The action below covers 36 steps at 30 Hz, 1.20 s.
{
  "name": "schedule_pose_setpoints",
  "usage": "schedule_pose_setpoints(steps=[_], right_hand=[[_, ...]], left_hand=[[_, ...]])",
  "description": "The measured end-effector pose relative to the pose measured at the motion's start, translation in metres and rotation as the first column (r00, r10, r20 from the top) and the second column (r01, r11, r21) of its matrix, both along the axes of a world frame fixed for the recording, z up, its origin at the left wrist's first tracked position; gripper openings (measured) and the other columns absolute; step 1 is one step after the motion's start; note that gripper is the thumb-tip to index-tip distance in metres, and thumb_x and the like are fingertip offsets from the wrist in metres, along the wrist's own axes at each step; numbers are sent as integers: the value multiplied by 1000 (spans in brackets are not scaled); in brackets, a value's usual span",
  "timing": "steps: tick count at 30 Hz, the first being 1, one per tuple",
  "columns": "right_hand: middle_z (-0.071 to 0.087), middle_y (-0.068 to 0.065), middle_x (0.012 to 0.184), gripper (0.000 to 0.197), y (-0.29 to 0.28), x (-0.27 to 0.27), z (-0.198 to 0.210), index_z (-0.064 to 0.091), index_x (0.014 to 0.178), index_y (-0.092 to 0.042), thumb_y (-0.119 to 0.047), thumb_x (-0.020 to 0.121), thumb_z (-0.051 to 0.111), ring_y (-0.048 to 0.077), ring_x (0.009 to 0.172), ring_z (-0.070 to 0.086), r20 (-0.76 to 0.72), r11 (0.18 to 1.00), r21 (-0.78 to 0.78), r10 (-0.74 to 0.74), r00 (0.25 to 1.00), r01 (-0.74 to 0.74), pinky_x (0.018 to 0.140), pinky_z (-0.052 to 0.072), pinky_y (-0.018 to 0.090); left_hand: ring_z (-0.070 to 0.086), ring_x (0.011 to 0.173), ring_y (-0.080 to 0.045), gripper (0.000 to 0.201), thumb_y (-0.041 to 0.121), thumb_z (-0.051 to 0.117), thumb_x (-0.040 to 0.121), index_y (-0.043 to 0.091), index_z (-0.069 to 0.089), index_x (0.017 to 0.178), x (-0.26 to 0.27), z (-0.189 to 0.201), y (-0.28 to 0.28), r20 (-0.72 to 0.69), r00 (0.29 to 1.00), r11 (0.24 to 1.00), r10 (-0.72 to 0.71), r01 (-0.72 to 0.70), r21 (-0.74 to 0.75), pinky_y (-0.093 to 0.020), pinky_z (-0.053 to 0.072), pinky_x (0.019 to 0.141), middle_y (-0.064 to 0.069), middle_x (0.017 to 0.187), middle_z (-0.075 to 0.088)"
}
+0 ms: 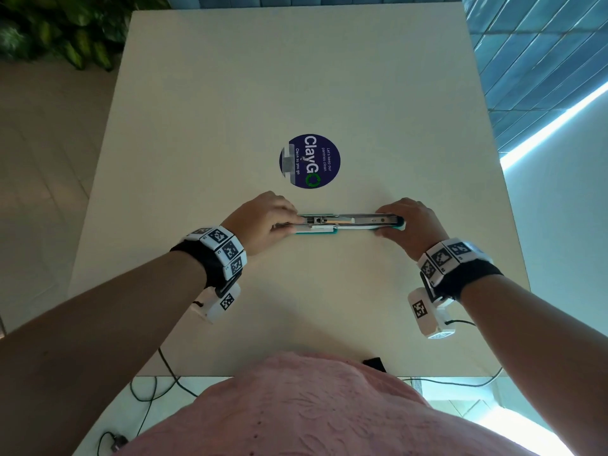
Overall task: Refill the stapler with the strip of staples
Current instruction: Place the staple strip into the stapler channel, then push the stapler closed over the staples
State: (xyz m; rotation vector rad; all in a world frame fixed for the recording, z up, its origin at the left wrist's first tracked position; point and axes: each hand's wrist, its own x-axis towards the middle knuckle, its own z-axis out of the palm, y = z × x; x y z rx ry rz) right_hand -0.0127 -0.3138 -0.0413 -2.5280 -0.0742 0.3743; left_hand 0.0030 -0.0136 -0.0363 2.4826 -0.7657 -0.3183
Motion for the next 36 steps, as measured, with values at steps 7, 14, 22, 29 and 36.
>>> schedule_pose_setpoints(steps=[7,14,22,29,36], right_hand=[[65,5,96,28,1,1,0,67,100,-21,-22,73,75,25,91,56,-3,1000,-23,10,1000,-10,83,40,30],[59,3,93,28,0,3,-2,65,98,-16,-16,72,76,25,91,56,-9,1000,-27,-2,1000,1,80,36,26],[59,-3,87,29,-2,5,33,66,92,-22,-14,67,80,18,80,59,24,996,89,0,1000,-2,71,41,18],[62,-3,107,34,69,13,63,59,109,-20,-26,78,70,15,97,58,51,952,220,206,977,-212,91,46,29],[54,5,121,42,126,15,23,40,133,-25,-30,92,48,25,109,48,-28,880,-144,453,891,-452,92,42,37]], left_hand=[[55,95,-17,45,20,72,76,23,58,119,-12,-4,14,-67,976,971,207,-213,-107,-28,44,85,-3,106,64],[54,78,-16,39,12,75,66,11,62,103,-12,-15,8,-191,918,930,347,-364,-58,-21,44,74,-2,94,52],[53,74,-13,30,12,75,67,12,67,96,-10,-19,11,-170,926,928,336,-357,-111,2,39,67,-2,89,55],[57,77,-18,32,8,75,67,7,68,98,-11,-17,11,-171,929,927,329,-352,-126,2,39,69,-7,91,57],[54,75,-15,28,8,74,69,7,66,96,-9,-14,10,-160,937,938,310,-329,-109,-1,38,66,-12,93,57]])
